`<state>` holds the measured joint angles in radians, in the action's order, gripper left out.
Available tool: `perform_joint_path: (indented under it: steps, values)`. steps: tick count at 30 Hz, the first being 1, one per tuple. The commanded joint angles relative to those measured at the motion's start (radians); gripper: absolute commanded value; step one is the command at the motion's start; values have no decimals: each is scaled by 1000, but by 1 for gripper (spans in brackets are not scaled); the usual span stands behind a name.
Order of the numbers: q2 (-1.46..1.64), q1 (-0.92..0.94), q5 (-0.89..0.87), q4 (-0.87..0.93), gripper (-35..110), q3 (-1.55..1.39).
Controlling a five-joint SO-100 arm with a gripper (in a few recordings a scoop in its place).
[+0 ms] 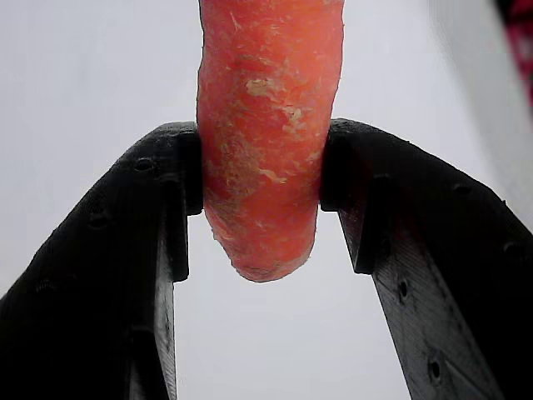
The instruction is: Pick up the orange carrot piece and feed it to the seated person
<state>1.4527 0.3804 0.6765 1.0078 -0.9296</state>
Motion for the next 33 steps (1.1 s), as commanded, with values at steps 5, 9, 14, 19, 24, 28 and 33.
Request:
perform_joint_path:
  steps: [5,9,14,19,24,28,33]
  values:
    - [-52,-106,18,0,-2,469]
    - [-184,-150,20,0,-2,707]
    - [-342,-204,57,0,-2,1011]
    - [-491,-253,230,0,-2,1246]
    - [-526,-279,436,0,-2,1253]
    - [-528,-296,552,-2,-2,1247]
    - [-525,-319,629,-2,-2,1247]
